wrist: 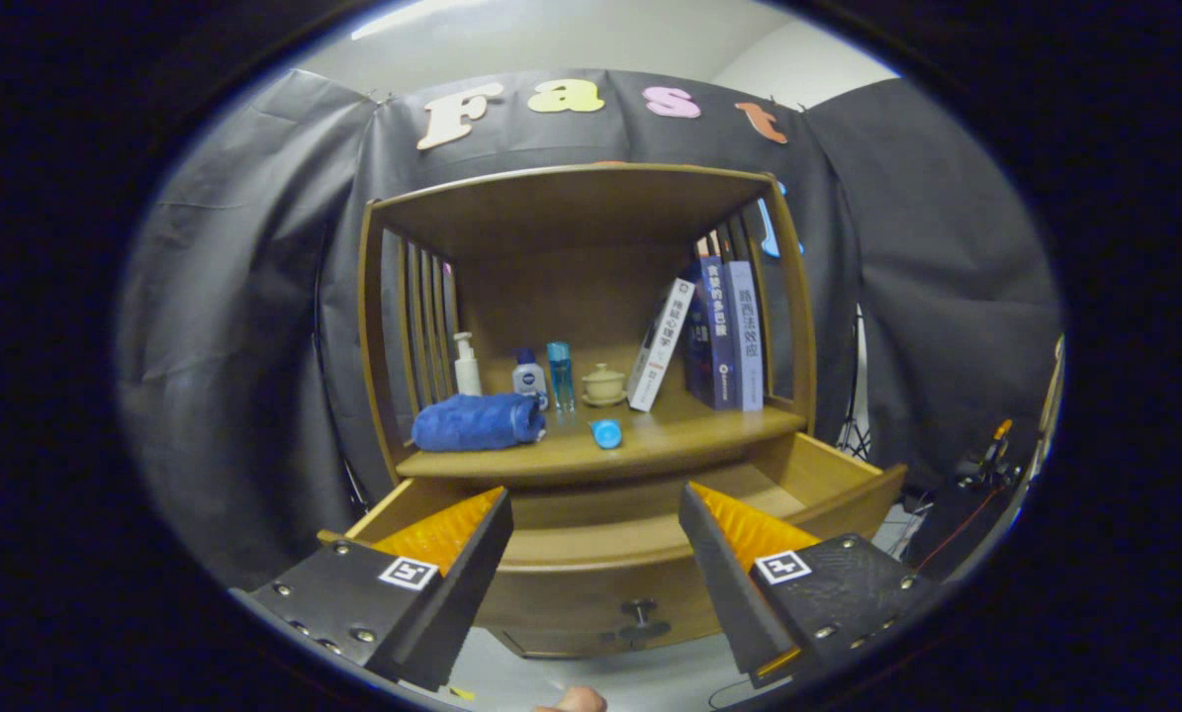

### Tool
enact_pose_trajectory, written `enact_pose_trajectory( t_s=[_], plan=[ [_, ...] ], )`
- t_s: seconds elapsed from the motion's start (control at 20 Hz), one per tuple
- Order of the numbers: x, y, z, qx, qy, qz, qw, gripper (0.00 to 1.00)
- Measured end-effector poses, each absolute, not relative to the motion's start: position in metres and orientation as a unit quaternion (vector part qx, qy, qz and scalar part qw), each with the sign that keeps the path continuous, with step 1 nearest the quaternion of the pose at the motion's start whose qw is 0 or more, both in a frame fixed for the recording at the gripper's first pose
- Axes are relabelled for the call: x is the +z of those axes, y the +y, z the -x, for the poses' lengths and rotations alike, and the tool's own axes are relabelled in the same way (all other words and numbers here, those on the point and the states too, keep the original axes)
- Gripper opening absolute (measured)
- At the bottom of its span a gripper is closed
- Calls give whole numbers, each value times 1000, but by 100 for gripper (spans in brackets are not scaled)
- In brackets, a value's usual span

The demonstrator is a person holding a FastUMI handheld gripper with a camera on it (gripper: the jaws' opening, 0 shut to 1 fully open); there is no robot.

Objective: Pull open the drawer, take out the items inside it, and place them on the countertop above the cabinet.

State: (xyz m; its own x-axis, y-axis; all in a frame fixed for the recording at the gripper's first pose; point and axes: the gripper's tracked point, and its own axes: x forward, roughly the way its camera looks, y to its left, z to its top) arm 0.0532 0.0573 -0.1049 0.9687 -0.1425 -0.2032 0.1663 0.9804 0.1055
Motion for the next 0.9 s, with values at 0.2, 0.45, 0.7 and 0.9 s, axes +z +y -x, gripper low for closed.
enact_pose_trajectory(
  t_s=[0.2, 0.45, 0.7, 0.9],
  plan=[
    [-129, 57, -34, -84, 116, -74, 987, 100],
    [-167, 58, -24, -81, 161, -76, 981, 100],
    [-182, 59, -28, -80, 183, -81, 976, 100],
    [-189, 53, -41, -79, 185, -89, 975, 100]
  ],
)
